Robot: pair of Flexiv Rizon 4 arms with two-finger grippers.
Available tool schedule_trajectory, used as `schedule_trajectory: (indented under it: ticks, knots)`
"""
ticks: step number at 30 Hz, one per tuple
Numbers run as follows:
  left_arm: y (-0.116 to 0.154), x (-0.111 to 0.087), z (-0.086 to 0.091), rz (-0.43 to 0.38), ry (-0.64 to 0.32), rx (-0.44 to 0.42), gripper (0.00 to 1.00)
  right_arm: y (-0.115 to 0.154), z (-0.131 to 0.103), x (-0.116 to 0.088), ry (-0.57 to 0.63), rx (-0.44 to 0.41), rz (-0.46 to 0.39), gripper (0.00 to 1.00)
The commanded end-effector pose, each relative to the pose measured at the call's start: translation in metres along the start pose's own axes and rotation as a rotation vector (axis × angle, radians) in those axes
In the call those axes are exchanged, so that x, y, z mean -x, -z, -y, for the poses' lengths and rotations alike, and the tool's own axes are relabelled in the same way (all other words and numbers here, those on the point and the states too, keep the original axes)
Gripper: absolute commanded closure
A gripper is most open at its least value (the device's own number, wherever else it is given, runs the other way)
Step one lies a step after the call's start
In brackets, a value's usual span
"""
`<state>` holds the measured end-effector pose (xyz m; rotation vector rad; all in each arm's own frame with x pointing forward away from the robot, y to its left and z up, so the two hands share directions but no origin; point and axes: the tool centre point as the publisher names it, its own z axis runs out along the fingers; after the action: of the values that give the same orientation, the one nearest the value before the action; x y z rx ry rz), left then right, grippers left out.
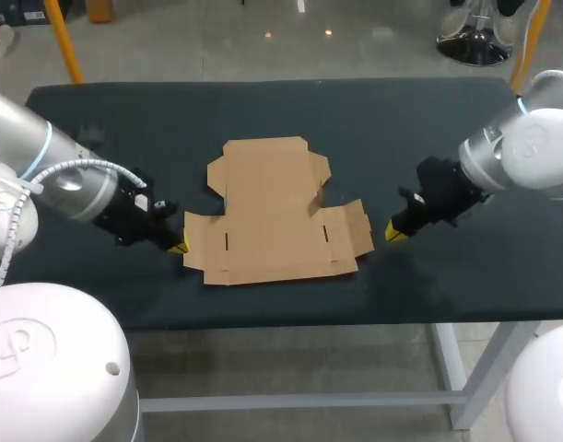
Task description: Assemble the packaging by folding the flat box into shape, placing the metal phone stand inside, and closing the box properly
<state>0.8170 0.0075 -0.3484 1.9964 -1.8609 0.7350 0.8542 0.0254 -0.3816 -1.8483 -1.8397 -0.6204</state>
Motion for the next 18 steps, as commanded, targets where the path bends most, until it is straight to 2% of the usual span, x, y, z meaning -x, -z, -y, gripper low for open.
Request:
schedule_trajectory:
  ticks: [1,9,18]
  knots:
    - [0.004,0.008,-0.019,-0.017,0.006,-0.048,1.00,0.002,0.012,-0.002,0.005,0.013,0.001,1.00]
    - [-0.005,0.018,-0.041,-0.038,0.012,-0.039,1.00,-0.011,0.024,0.001,0.010,0.013,0.005,1.00]
    - [-0.022,0.022,-0.043,-0.069,0.002,-0.001,1.00,-0.027,0.032,0.002,0.012,0.002,0.001,1.00]
